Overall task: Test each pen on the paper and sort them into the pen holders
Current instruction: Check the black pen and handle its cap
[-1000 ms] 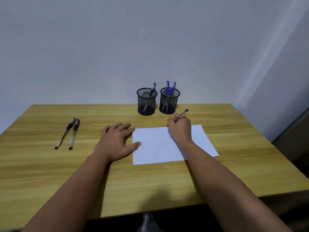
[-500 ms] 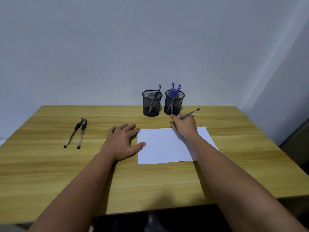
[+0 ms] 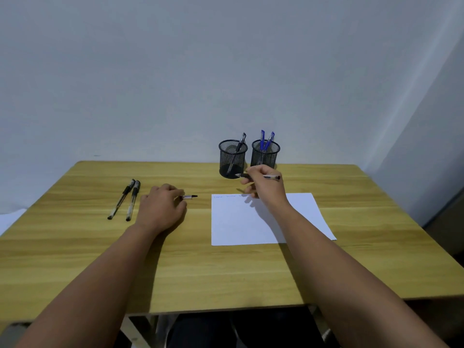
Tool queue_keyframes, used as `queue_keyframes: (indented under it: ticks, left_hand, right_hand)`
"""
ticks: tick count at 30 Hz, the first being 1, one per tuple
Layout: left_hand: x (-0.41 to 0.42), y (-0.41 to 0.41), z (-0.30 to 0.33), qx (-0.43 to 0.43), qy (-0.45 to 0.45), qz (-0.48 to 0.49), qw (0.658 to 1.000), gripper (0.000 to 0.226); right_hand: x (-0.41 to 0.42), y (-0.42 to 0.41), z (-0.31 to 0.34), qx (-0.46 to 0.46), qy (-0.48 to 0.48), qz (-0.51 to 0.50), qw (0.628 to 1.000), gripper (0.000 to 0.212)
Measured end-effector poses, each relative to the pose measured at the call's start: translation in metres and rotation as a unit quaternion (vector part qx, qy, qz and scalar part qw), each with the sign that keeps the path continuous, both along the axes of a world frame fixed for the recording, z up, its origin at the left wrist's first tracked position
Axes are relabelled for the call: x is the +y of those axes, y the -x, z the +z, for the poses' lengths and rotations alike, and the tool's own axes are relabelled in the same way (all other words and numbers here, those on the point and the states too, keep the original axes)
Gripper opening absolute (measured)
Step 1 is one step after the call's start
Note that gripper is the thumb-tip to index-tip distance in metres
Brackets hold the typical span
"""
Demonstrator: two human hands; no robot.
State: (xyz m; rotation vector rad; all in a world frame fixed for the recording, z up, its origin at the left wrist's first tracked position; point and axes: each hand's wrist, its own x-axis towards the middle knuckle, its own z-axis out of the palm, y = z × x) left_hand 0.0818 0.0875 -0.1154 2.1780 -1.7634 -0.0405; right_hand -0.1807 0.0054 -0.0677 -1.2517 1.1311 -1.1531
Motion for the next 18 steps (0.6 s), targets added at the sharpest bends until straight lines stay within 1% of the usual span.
queue_keyframes:
  ticks: [1, 3, 7, 12, 15, 18]
  left_hand:
    - [-0.001, -0.001, 0.0, -0.003, -0.004, -0.001, 1.0, 0.041]
    - [-0.003, -0.002, 0.0, 0.0, 0.007, -0.003, 1.0, 0.033]
    - [-0.003, -0.002, 0.0, 0.024, 0.048, -0.007, 0.999, 0.021]
    - [0.002, 0.008, 0.009, 0.119, 0.099, -0.03, 0.988, 0.018]
    - [0.003, 0.012, 0.014, 0.155, 0.116, -0.036, 0.98, 0.018]
    - [0.003, 0.019, 0.018, 0.176, 0.131, -0.048, 0.974, 0.018]
  right_hand:
    - [0.003, -0.003, -0.002, 0.004, 0.007, 0.008, 1.0, 0.014]
    - [0.009, -0.006, -0.005, 0.015, 0.011, 0.027, 0.999, 0.016]
    - [0.018, -0.012, -0.009, 0.016, -0.017, 0.08, 0.996, 0.017]
    - [0.027, -0.018, -0.018, 0.025, 0.007, 0.096, 0.995, 0.02]
    - [0.025, -0.022, -0.013, 0.024, 0.015, 0.096, 0.995, 0.021]
    - [0.025, -0.02, -0.009, 0.021, 0.022, 0.098, 0.995, 0.015]
